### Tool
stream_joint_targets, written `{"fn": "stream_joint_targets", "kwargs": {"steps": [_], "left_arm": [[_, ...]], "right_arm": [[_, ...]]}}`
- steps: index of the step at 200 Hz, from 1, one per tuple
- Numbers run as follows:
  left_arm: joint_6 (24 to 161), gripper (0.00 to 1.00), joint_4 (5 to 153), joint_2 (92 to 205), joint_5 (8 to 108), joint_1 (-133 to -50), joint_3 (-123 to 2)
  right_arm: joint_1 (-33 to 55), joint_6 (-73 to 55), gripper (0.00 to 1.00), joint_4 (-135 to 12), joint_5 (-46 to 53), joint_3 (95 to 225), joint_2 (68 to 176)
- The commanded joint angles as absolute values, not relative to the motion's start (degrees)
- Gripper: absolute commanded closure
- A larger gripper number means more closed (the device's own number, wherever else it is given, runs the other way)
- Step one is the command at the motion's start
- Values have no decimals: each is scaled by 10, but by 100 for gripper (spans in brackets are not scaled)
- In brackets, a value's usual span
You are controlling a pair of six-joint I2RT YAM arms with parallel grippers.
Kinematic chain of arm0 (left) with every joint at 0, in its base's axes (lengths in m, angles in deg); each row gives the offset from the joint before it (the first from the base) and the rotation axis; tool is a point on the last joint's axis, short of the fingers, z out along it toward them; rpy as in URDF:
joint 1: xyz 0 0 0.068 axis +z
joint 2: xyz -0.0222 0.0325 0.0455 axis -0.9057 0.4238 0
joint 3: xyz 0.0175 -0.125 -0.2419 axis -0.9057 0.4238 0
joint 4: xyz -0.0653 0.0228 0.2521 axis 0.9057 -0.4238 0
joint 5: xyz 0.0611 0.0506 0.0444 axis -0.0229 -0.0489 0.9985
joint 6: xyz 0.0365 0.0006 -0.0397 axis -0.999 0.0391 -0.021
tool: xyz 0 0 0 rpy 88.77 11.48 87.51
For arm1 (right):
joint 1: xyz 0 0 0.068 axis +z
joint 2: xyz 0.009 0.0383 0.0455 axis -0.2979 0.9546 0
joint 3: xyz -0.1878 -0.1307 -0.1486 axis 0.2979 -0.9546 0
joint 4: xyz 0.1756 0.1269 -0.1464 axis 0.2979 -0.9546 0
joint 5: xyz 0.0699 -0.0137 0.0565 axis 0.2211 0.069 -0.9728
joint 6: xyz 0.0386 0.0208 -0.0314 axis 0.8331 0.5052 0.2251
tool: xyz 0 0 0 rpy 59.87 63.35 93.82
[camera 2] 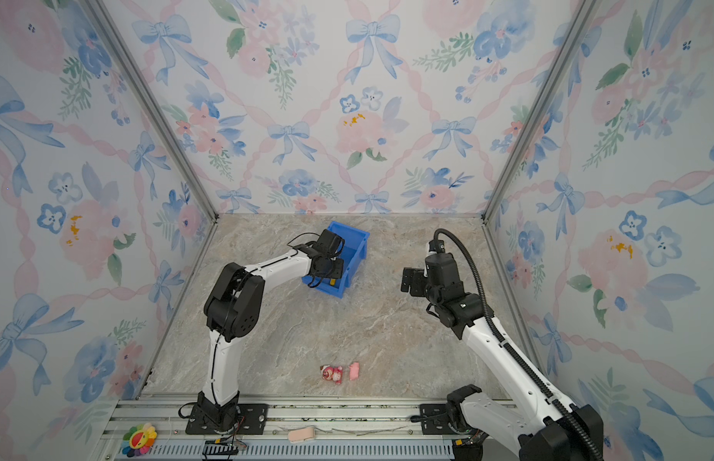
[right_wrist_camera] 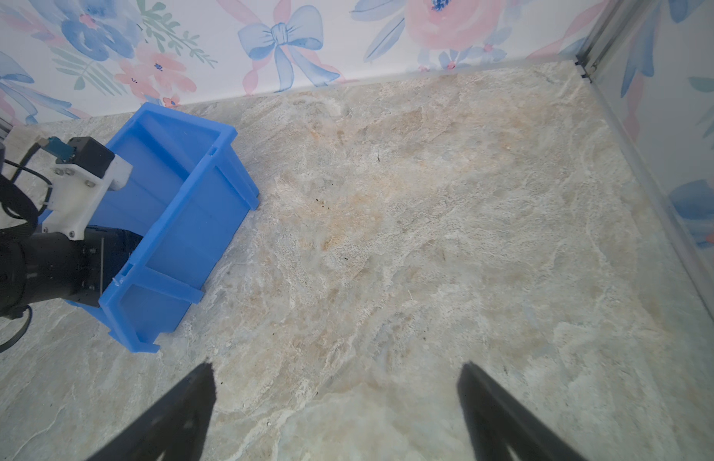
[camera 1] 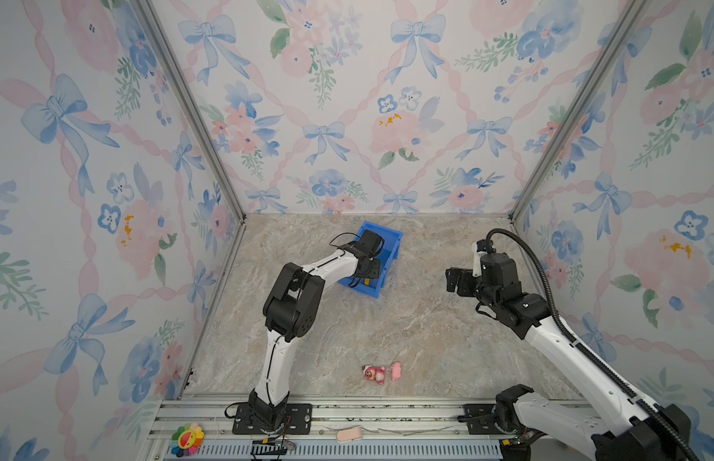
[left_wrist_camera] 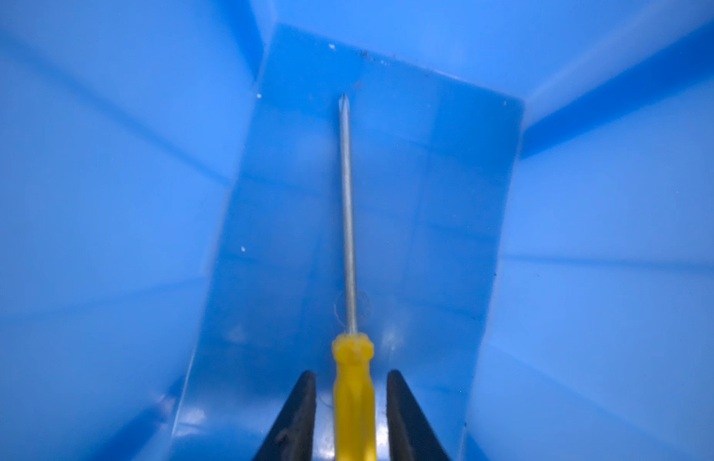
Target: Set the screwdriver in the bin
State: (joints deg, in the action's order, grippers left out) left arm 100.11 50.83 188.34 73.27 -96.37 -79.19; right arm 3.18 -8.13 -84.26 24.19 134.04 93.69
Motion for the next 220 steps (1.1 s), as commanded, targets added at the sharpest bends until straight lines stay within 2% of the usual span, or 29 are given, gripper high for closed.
{"fn": "stream_joint_targets", "kwargs": {"steps": [1, 23, 31, 46, 68, 95, 128, 164, 196, 220], "left_arm": [[1005, 57, 503, 1838, 736, -965, -780], [1007, 55, 503, 1801, 736, -965, -764], [1008, 51, 502, 1784, 737, -965, -754], [1017, 35, 502, 1748, 737, -965, -727], [1022, 22, 502, 1690, 741, -968, -673], [1028, 4, 505, 1611, 774, -969, -585], [1014, 2, 521, 1515, 826, -964, -477], [1002, 2, 583, 1417, 906, -938, -367], [1007, 2, 649, 1365, 1037, -902, -281], [952, 2, 716, 1369, 1044, -869, -245]], "right_arm": [[8, -89, 3, -838, 220, 1333, 911], [-21, -93, 3, -840, 198, 1329, 895], [-32, -94, 3, -839, 184, 1326, 890], [-59, -96, 3, -835, 144, 1320, 882], [-96, -99, 3, -823, 88, 1301, 867], [-100, -117, 3, -833, 99, 1292, 857], [-105, -106, 3, -825, 156, 1252, 847], [-127, -103, 3, -759, 273, 1155, 772], [-177, -131, 3, -725, 253, 1099, 788], [-187, -169, 3, -683, 234, 1080, 827]]}}
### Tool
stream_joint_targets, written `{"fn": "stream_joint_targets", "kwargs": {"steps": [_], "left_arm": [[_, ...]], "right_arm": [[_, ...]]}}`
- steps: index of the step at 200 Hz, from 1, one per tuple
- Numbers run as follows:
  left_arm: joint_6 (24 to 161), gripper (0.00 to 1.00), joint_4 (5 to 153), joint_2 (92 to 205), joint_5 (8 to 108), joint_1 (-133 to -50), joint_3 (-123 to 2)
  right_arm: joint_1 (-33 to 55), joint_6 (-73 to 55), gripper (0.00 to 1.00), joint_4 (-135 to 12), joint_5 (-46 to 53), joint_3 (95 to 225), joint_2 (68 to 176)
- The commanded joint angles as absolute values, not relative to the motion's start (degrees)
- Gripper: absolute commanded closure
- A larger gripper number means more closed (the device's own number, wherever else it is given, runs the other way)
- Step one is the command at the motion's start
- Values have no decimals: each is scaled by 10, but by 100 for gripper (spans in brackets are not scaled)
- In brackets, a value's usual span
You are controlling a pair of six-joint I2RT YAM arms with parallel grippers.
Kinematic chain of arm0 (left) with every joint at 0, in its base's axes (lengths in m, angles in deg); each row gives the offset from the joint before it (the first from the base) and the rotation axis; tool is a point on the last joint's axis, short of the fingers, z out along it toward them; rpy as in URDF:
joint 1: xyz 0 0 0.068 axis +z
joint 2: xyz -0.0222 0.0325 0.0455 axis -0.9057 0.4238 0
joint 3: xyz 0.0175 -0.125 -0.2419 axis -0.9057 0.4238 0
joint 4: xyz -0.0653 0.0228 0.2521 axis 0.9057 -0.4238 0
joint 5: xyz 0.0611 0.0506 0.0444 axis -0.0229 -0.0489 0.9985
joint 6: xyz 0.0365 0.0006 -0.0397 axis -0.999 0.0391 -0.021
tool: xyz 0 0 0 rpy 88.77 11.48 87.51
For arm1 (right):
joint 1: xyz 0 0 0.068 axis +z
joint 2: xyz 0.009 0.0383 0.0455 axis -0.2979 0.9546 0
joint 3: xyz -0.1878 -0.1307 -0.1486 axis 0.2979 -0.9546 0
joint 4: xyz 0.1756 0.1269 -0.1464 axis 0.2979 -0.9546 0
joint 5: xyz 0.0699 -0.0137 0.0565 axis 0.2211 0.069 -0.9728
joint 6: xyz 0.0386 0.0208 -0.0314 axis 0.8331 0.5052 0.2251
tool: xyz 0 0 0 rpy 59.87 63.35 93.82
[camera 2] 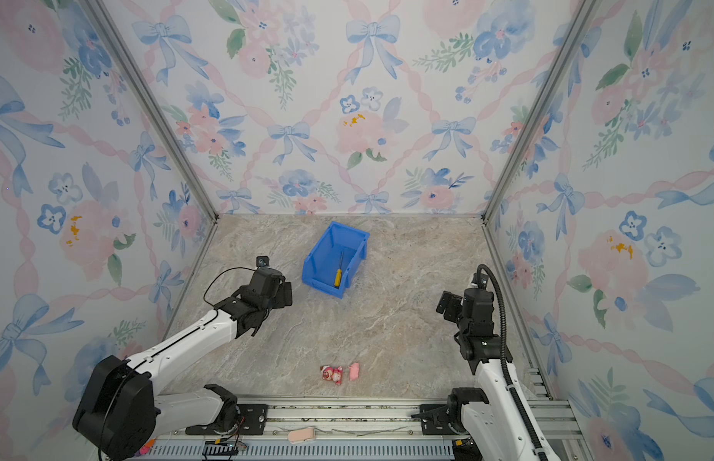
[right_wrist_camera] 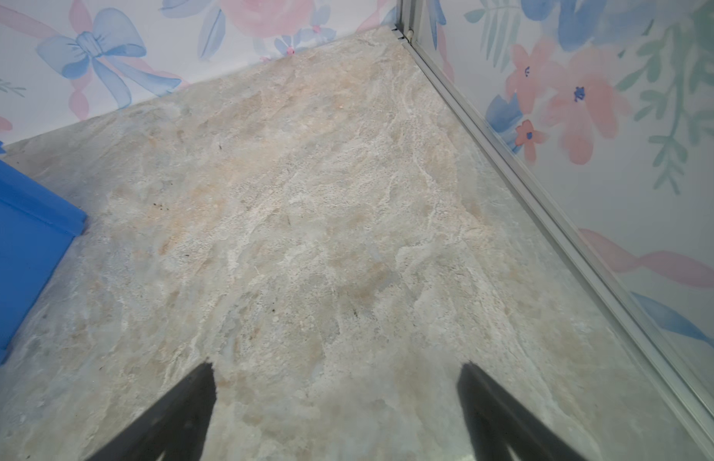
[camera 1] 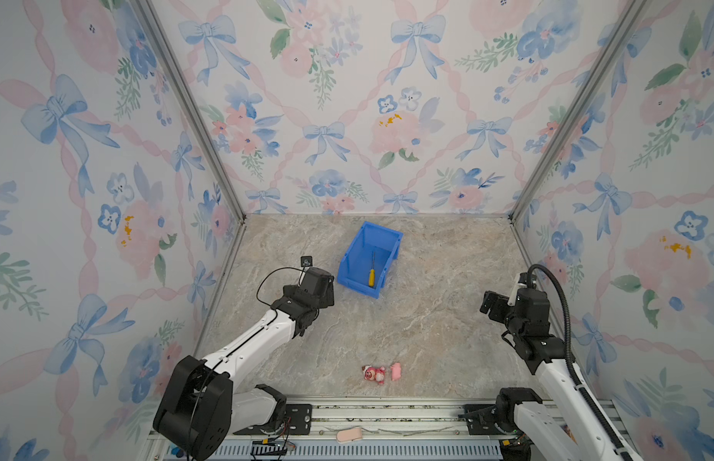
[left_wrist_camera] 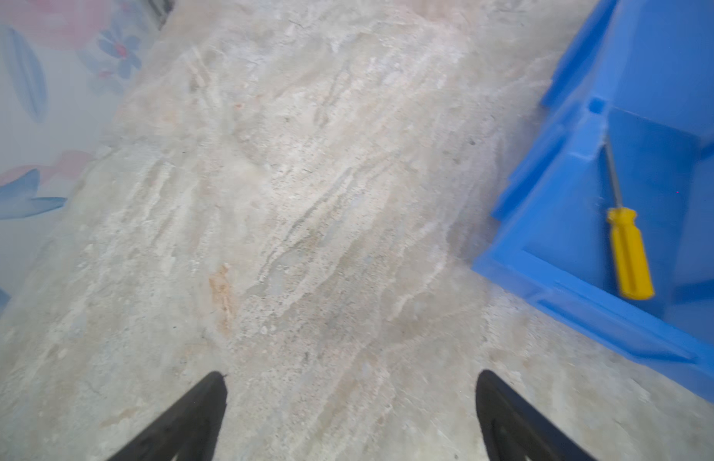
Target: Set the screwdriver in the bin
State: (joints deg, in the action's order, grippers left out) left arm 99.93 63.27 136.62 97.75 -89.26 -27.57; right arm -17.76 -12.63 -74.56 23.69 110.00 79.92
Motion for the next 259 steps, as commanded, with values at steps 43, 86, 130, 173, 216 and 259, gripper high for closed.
{"fn": "stream_joint_targets", "kwargs": {"steps": [43, 86, 130, 173, 216, 259], "left_arm": [[826, 2, 890, 1384, 1035, -852, -171], [805, 2, 1025, 1400, 998, -827, -102], [789, 2, 1144, 1438, 945, -789, -79], [773, 2, 1179, 1457, 888, -762, -83], [777, 2, 1225, 1465, 811, -714, -74], [786, 2, 1269, 1475, 802, -697, -67]], "right_arm": [[-210, -213, 3, -606, 226, 1080, 910], [-208, -225, 3, -568, 222, 1043, 902], [-180, -219, 3, -558, 254, 1009, 852], [-175, -195, 3, -489, 307, 979, 838], [-175, -181, 3, -368, 303, 995, 949], [-167, -186, 3, -293, 295, 1053, 1077]]}}
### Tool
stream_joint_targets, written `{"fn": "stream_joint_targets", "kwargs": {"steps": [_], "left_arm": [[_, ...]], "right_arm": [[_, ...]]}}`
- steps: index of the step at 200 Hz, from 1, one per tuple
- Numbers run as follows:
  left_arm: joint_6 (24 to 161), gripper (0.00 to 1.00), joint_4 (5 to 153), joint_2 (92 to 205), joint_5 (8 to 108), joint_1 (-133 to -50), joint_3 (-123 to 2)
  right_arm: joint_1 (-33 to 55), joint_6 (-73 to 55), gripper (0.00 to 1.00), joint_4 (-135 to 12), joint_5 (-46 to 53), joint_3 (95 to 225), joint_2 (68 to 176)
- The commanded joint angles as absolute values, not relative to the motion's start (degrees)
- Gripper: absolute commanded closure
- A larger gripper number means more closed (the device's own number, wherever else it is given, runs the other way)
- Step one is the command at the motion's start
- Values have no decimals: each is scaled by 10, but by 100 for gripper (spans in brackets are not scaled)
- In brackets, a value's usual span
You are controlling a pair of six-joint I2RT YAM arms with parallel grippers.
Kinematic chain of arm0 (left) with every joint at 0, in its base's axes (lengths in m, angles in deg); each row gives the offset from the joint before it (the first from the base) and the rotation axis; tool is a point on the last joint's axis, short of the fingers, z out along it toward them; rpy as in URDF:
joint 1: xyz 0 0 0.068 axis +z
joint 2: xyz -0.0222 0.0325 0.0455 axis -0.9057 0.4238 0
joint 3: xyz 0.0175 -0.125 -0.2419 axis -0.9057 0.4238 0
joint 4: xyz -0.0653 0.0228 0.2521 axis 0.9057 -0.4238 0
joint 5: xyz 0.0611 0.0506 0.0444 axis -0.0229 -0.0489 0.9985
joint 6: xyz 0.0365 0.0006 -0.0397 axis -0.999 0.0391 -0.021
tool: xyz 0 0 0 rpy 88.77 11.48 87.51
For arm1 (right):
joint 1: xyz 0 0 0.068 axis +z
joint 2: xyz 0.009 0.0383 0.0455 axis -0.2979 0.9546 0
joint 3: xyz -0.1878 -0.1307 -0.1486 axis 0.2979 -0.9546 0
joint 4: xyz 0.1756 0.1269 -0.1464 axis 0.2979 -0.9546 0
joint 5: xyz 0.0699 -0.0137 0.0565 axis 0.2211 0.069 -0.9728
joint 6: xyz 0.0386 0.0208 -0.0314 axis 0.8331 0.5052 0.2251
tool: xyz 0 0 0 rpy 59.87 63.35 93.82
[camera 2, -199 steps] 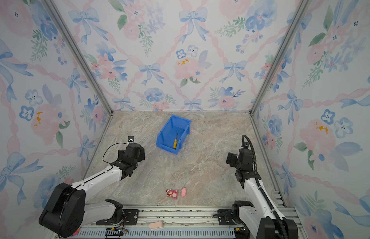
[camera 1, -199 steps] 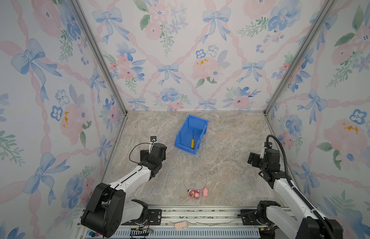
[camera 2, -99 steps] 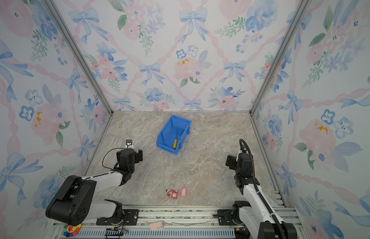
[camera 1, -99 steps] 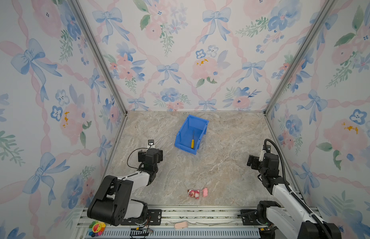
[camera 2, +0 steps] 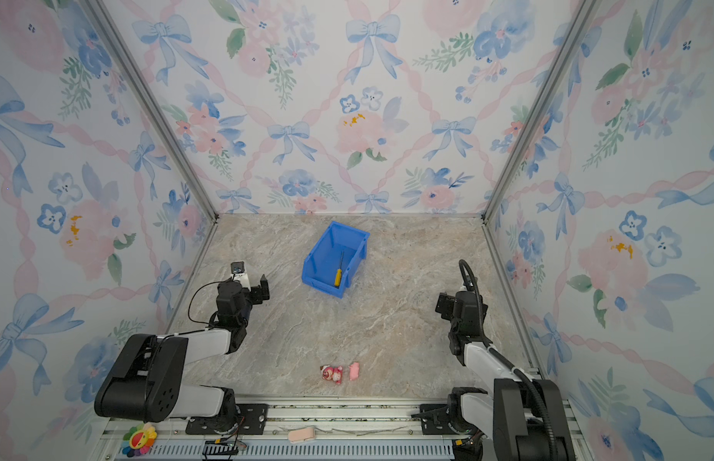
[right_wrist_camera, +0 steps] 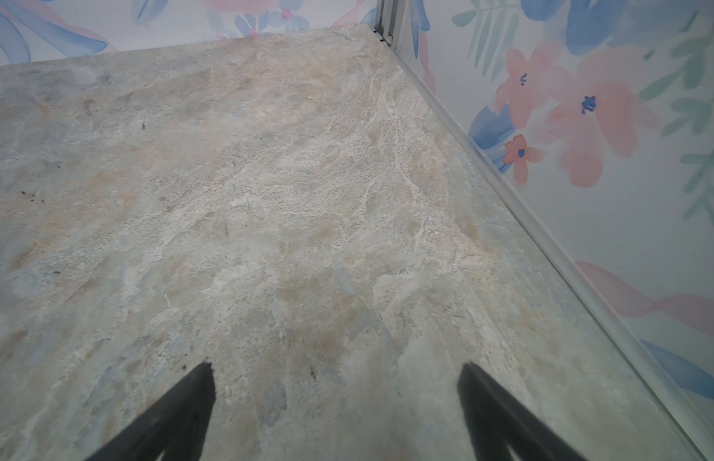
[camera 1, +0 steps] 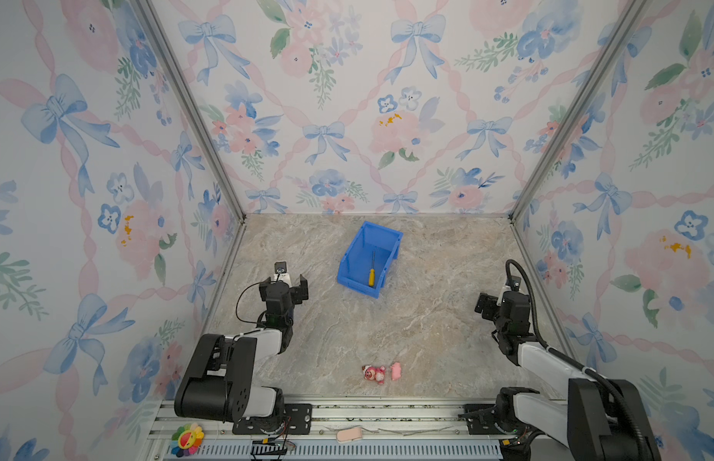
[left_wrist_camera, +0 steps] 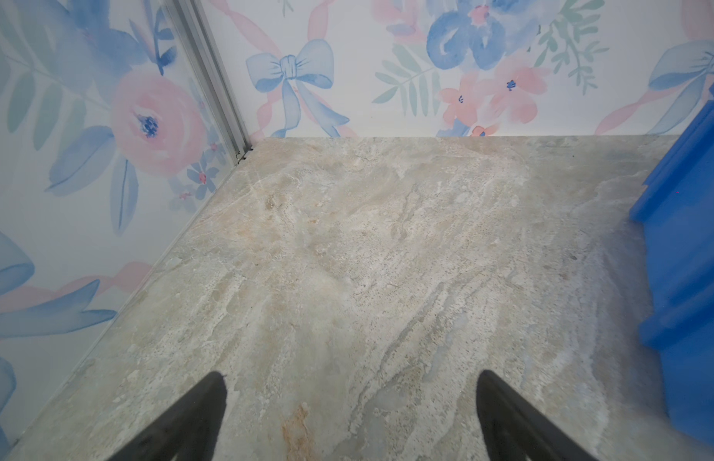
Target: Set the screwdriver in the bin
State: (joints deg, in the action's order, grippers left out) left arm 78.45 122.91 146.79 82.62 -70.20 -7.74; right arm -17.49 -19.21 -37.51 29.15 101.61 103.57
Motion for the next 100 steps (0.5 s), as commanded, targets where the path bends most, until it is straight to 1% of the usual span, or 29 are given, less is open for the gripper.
{"fn": "stream_joint_targets", "kwargs": {"steps": [1, 31, 40, 57, 100], "left_arm": [[786, 2, 1269, 1474, 801, -697, -67], [776, 2, 1286, 1477, 788, -692, -62], [772, 2, 1330, 1494, 785, -690, -48], [776, 2, 1371, 1544, 763, -677, -54], [773, 2, 1387, 1548, 735, -670, -40]], "right_arm": [[-166, -186, 3, -291, 295, 1054, 1080], [-167, -199, 3, -266, 285, 1090, 1140], [-168, -202, 3, -266, 285, 1099, 1150], [-167, -208, 3, -260, 278, 1102, 1158], [-166, -221, 3, -233, 253, 1104, 1182]]}}
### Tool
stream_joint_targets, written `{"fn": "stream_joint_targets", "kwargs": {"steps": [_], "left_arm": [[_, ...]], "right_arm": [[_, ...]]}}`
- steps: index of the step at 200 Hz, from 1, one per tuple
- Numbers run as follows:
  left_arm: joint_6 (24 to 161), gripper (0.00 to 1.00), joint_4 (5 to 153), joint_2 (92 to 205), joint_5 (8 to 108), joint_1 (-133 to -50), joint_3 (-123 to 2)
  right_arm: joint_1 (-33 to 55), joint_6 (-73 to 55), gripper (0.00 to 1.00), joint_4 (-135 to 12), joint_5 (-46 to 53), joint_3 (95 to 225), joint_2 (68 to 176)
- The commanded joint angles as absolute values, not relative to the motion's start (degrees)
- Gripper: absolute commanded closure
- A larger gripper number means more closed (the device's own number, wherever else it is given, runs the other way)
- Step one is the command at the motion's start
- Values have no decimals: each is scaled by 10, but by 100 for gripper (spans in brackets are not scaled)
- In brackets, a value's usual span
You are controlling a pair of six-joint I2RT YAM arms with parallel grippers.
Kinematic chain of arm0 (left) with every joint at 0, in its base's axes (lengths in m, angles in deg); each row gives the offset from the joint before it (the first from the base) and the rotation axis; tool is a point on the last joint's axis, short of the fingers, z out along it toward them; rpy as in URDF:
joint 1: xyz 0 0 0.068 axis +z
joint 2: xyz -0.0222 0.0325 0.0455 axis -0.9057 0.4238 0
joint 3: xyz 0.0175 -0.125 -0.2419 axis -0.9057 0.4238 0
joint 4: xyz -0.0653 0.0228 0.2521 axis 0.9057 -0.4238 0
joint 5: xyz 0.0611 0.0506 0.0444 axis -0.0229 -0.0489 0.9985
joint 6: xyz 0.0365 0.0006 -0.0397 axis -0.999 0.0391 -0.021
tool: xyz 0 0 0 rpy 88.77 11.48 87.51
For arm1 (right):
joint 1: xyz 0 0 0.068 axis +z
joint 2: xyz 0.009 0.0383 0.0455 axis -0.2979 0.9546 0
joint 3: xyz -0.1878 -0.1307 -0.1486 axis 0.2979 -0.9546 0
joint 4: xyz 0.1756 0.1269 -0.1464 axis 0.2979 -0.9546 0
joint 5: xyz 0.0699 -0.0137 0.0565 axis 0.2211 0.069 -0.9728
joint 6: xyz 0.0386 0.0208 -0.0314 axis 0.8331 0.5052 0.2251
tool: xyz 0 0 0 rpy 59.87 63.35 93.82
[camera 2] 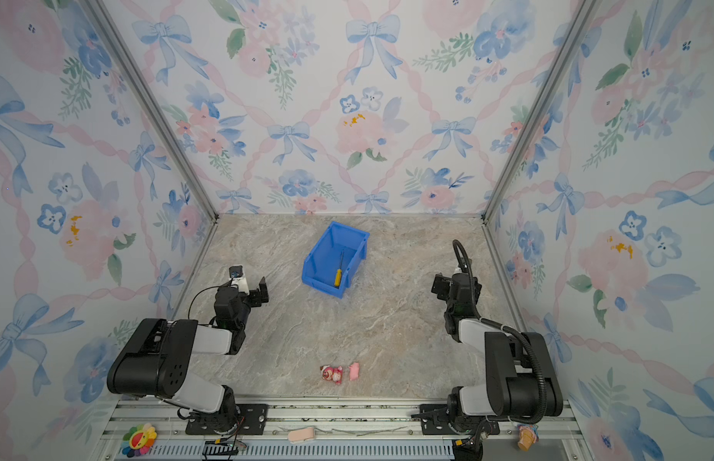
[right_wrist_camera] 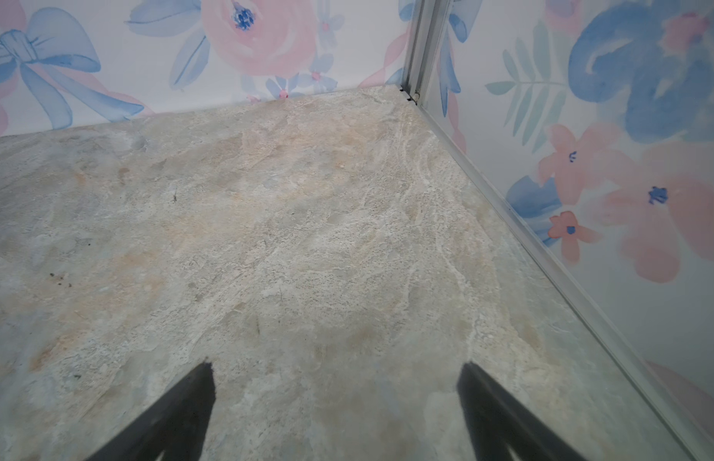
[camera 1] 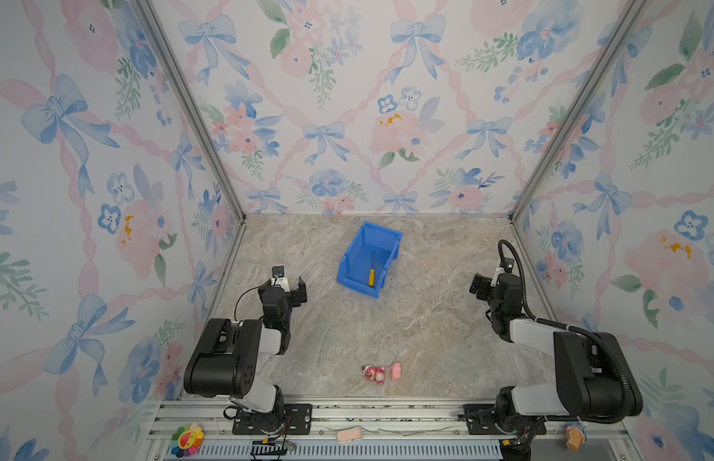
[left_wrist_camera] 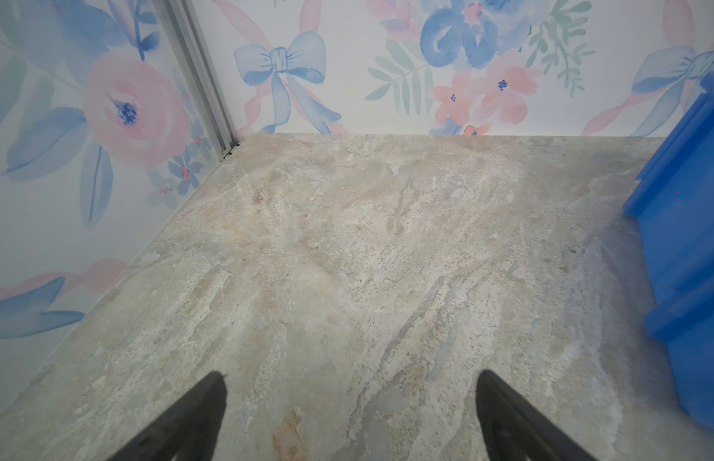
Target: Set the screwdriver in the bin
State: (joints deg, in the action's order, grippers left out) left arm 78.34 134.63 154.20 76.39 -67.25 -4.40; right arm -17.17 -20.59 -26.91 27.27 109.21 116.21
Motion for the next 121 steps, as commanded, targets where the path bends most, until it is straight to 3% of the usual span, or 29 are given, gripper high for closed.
{"fn": "stream_joint_targets", "kwargs": {"steps": [1, 121], "left_arm": [[773, 2, 1387, 1548, 735, -670, -40], [770, 2, 1401, 1552, 733, -672, -34]], "right_arm": [[-166, -222, 3, -233, 253, 1104, 1183], [-141, -264, 3, -125, 219, 1068, 1227]]}}
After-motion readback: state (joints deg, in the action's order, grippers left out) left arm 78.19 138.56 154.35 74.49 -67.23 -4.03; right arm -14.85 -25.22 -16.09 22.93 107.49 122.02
